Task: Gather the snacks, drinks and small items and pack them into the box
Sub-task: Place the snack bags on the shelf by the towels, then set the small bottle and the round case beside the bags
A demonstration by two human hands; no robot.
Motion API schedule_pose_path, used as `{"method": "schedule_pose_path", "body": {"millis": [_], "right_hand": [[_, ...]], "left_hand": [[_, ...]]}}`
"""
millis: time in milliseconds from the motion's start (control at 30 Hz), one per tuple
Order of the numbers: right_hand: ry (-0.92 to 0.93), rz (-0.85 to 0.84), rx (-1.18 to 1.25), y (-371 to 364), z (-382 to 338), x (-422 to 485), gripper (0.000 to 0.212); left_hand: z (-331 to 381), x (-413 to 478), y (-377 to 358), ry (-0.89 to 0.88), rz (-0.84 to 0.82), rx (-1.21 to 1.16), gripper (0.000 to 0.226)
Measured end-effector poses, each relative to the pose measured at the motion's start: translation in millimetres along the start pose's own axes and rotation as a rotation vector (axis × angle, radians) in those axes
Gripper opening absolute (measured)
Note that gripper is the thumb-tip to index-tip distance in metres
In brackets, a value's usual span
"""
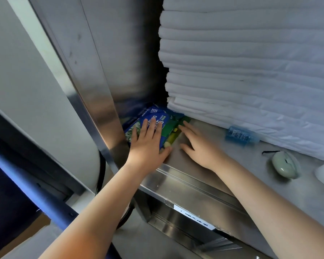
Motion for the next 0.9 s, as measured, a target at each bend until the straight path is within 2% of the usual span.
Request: {"method": "schedule_pose_path", "body": {"millis": [67,133,233,467,900], "right_hand": [[0.019,0.037,-0.11,12,6,-25,0.052],[-0.01,0.066,-0.168,24,16,-47,0.048],[-0.1,0.176,-0.197,45,35,-71,0.041],[-0.23,0.372,-0.23,73,67,-101,0.035],[-0.362,0.406,-0.43,77,79,-87,0.039]], "left_hand": [[16,-2,13,-0.072,0.113,0.018,0.073],[44,-2,21,-0.188,0.194,-0.067,0.066],[89,4,16,-0.316,0.145,-0.153,0.061],[110,23,-18,-0.278,-0.051,-0.25,0.059],[105,20,-13,-0.267,0.01,-0.337,0.056]]}}
Point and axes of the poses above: each hand's wrist, its own x-axis towards the middle knuckle, its own y-axis out of the back of the hand, z = x × y, the point moved 5 cm from there along x, towards the middle knuckle, and after that the axes turned 7 degrees about x, right-handed, at the moved point
